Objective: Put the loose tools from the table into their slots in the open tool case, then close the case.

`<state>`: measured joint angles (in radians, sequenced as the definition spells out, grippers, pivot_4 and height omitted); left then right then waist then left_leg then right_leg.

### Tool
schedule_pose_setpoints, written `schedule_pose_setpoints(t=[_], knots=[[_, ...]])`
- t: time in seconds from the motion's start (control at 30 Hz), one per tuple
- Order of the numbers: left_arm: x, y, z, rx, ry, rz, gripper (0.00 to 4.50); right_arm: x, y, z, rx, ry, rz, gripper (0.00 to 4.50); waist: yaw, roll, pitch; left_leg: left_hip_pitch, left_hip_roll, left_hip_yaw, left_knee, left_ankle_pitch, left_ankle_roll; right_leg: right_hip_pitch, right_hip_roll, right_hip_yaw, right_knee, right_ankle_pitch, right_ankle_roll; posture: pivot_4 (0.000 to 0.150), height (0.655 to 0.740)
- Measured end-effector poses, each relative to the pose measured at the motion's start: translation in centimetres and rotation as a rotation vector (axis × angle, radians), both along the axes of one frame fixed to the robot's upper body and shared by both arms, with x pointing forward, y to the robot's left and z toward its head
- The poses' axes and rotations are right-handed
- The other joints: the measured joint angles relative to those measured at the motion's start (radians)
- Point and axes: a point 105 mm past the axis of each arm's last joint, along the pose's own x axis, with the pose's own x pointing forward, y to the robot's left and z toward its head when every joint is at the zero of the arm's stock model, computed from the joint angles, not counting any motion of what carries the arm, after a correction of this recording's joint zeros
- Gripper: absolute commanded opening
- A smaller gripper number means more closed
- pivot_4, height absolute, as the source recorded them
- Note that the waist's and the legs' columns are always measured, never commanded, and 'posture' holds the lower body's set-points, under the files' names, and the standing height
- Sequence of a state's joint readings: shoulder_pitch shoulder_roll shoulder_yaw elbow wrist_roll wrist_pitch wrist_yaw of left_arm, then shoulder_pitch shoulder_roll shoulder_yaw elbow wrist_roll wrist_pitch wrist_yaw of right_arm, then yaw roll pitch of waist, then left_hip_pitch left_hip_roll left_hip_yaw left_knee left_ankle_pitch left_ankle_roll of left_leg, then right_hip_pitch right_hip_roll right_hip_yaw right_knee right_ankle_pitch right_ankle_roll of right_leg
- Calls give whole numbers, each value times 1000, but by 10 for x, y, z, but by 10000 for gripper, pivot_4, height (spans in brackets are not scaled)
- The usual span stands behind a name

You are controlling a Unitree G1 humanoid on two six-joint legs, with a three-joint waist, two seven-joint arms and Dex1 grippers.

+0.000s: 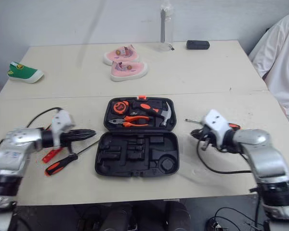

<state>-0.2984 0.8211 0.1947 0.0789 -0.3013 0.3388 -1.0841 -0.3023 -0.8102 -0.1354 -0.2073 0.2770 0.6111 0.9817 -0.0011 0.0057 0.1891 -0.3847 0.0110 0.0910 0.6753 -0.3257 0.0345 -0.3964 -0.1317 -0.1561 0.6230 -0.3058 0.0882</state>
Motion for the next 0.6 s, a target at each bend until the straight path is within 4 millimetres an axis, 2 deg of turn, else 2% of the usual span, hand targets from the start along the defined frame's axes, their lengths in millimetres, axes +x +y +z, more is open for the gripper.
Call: schedule_pose_setpoints(t=[0.1,0.17,0.2,0.23,0.27,0.37,0.5,0.6], knots=[[-32,29,22,-75,24,62,25810,-29,-17,27,95,-26,51,28900,1,0,0,1,1,-2,-1,0,0,2,-1,2,-2,0,0,1500,7316],[-52,54,24,-90,66,152,34383,-46,-38,32,111,3,28,38462,3,0,0,1,1,-1,-1,-1,1,3,-1,3,-3,0,0,1500,7316],[-66,68,22,-86,91,202,40852,-57,-47,34,124,30,20,44876,3,0,0,1,1,-1,-1,-2,1,3,-1,3,-3,0,0,1500,7316],[-76,80,21,-84,113,247,43895,-64,-55,34,129,49,6,45000,4,0,0,3,1,-1,-1,-2,2,4,-1,3,-3,0,0,1500,7316],[-87,91,20,-80,126,290,44759,-71,-62,35,132,66,-4,45000,4,0,0,3,1,-1,0,-3,2,4,-1,4,-3,0,0,1500,7316],[-117,127,22,-40,155,416,44759,-86,-84,41,133,76,-64,45000,4,-1,0,7,1,1,-1,-5,2,6,-2,6,-3,0,0,1500,7316],[-137,166,32,-10,118,547,44759,-94,-109,43,154,68,-163,45000,9,-1,-1,10,2,2,-3,-10,2,5,-3,10,-7,-1,-1,1500,7316],[-143,177,34,43,99,577,44759,-95,-118,43,155,60,-196,45000,6,-1,-1,13,2,6,-7,-10,2,5,-4,13,-8,-1,-1,1500,7316]])
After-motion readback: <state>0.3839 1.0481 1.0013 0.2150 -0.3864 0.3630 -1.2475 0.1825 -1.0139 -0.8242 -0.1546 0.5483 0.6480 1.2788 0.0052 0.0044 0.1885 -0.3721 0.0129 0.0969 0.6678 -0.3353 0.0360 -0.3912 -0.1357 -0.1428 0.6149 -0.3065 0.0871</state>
